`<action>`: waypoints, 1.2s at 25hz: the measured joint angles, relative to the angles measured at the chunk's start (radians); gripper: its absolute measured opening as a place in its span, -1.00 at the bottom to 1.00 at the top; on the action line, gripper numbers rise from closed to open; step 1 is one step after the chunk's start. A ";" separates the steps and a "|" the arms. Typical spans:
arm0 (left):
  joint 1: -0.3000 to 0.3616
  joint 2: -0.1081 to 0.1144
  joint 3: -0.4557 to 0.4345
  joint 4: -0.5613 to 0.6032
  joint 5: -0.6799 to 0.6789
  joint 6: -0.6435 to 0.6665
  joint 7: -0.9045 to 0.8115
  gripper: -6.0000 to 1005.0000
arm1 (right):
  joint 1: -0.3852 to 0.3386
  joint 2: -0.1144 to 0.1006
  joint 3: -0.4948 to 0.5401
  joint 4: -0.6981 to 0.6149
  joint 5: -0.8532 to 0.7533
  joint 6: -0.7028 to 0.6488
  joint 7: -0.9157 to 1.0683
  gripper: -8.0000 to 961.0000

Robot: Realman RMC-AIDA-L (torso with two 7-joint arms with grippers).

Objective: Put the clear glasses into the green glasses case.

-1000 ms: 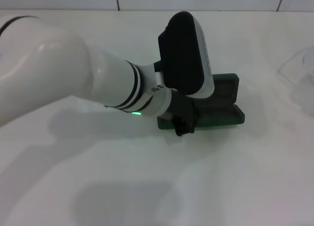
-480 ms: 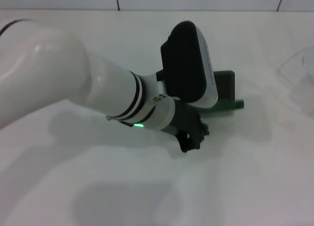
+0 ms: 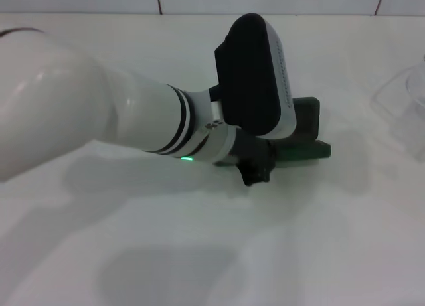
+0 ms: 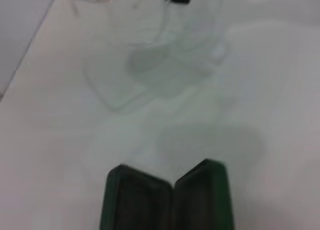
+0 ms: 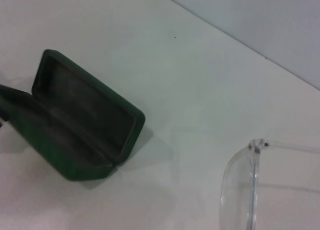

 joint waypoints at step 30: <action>-0.002 -0.002 0.076 -0.094 -0.004 -0.154 -0.007 -0.90 | 0.012 0.000 0.000 0.009 0.000 0.002 0.002 -0.85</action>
